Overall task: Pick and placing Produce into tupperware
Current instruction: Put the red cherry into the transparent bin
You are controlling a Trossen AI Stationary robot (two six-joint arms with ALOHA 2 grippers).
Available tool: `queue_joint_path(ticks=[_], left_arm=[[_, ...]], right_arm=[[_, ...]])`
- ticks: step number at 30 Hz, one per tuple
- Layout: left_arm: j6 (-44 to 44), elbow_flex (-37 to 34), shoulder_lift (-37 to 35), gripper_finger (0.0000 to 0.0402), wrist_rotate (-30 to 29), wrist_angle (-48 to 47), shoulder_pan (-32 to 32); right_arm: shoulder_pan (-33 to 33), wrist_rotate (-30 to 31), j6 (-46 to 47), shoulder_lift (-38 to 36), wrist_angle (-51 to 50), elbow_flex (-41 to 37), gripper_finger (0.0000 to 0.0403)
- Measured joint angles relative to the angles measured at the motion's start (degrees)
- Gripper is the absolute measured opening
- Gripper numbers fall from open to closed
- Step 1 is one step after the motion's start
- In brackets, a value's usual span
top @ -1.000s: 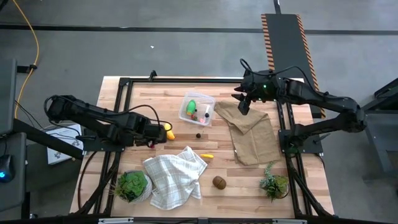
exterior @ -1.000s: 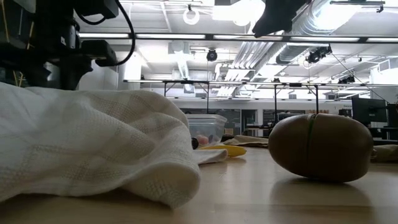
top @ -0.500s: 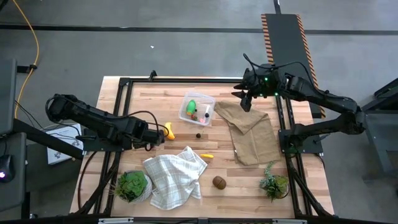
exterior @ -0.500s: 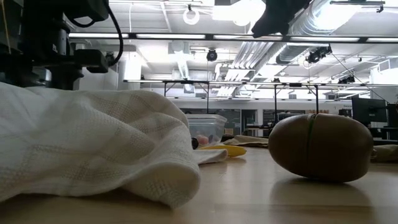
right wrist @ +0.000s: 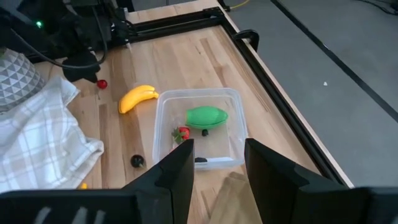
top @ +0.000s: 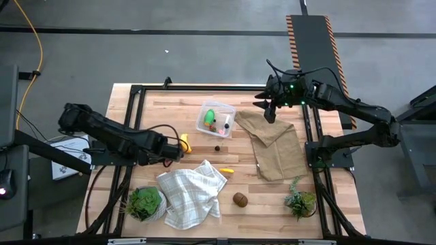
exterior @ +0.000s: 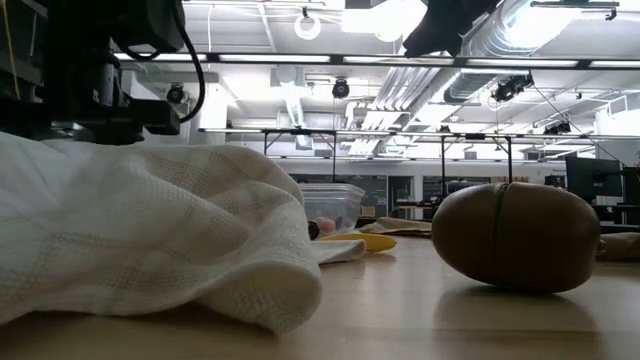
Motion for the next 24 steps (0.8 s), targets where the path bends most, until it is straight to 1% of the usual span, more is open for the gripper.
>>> queue_joint_path(ticks=[14, 24], left_arm=[[-1.37, 0.02, 4.78, 0.0201, -0.09, 1.65, 0.00], [-1.08, -0.17, 6.49, 0.0198, -0.07, 2.16, 0.00]], right_arm=[[-0.95, -1.34, -0.86, 0.00, 0.04, 0.00, 0.0133], [-1.75, -2.78, -0.97, -0.04, 0.16, 0.00, 0.0133]])
